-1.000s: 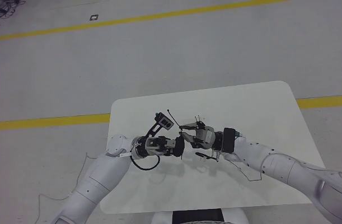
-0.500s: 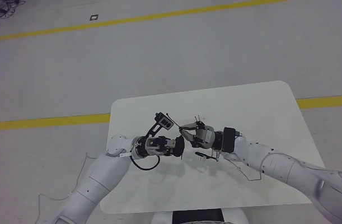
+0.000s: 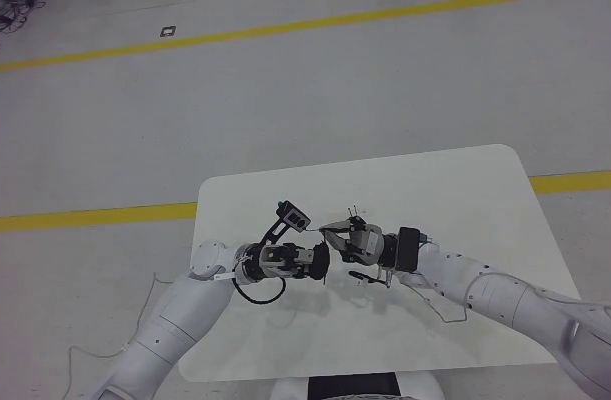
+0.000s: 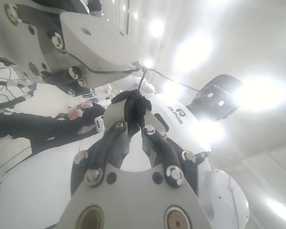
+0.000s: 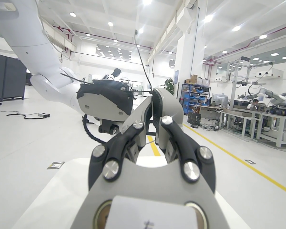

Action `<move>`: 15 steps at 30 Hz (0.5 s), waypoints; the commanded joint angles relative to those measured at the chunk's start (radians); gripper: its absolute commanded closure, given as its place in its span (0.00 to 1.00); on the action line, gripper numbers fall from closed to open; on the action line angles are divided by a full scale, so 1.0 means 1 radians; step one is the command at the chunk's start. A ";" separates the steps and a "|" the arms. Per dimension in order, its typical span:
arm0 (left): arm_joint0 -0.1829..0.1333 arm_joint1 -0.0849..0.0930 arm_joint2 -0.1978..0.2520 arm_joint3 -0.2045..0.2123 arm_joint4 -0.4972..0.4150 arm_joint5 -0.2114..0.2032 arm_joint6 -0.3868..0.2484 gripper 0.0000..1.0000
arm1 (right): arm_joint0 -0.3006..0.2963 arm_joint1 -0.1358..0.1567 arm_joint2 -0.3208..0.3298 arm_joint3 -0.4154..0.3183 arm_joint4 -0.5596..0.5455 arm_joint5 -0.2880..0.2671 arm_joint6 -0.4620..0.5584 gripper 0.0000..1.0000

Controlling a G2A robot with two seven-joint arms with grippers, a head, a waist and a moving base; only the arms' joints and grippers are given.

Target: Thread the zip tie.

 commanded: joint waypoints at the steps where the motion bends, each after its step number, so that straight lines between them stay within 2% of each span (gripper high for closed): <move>1: 0.000 0.000 0.000 0.000 0.000 0.000 0.000 1.00 | 0.000 0.000 0.000 0.001 -0.001 0.000 0.001 1.00; 15: 0.000 0.000 0.000 0.000 0.000 0.000 0.000 1.00 | 0.000 0.002 0.000 0.003 -0.003 0.000 0.006 1.00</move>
